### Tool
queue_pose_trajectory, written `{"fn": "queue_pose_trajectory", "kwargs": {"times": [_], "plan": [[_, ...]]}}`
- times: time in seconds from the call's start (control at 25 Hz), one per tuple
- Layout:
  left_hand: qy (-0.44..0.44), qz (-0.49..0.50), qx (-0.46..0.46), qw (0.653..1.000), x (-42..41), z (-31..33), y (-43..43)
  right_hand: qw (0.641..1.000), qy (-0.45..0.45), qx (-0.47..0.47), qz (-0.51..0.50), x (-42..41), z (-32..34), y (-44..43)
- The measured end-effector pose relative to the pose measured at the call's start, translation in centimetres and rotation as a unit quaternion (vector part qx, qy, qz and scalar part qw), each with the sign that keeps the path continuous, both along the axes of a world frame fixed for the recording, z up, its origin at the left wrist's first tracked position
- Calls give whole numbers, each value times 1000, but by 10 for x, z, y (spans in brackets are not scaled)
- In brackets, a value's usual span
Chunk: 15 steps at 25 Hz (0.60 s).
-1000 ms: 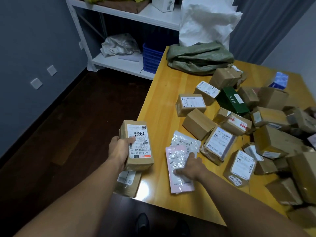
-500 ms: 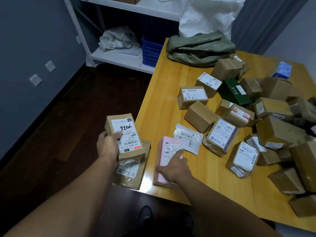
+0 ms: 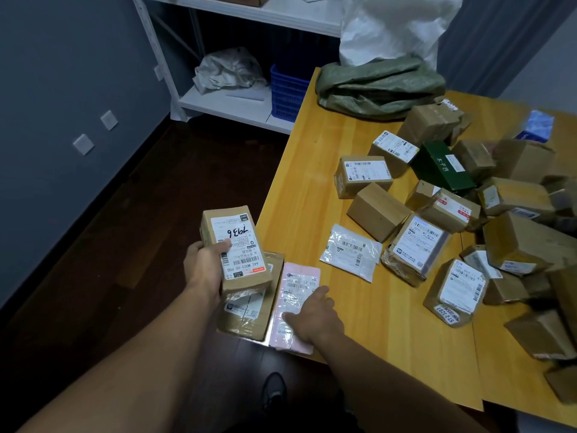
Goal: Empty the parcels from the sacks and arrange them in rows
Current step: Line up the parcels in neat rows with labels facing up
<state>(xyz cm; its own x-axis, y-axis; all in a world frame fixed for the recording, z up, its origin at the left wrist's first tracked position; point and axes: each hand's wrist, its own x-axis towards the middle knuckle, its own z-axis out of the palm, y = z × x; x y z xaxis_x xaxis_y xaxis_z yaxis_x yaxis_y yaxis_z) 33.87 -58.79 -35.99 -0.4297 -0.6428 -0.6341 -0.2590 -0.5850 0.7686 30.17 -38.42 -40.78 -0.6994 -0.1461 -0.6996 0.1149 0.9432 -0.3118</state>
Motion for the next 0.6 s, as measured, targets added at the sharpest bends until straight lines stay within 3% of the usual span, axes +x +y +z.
{"fn": "queue_pose_trajectory", "kwargs": {"times": [0.12, 0.24, 0.28, 0.36, 0.4, 0.48, 0.6], "plan": [[28, -27, 46, 998, -10, 3, 8, 999, 50, -18, 1, -18, 10, 4], [35, -57, 52, 996, -24, 6, 24, 982, 49, -147, -109, -40, 28, 8], [36, -70, 48, 996, -30, 6, 30, 960, 18, -214, -180, -45, 37, 10], [45, -89, 51, 994, -40, 5, 44, 880, -88, -348, -311, -51, 53, 16], [51, -96, 61, 992, -46, 8, 52, 856, -130, -383, -322, -55, 58, 21], [70, -124, 83, 986, -57, 12, 70, 836, -173, -418, -311, -58, 60, 28], [70, -196, 125, 970, -66, 18, 96, 795, -137, -464, -366, -68, 61, 36]]}}
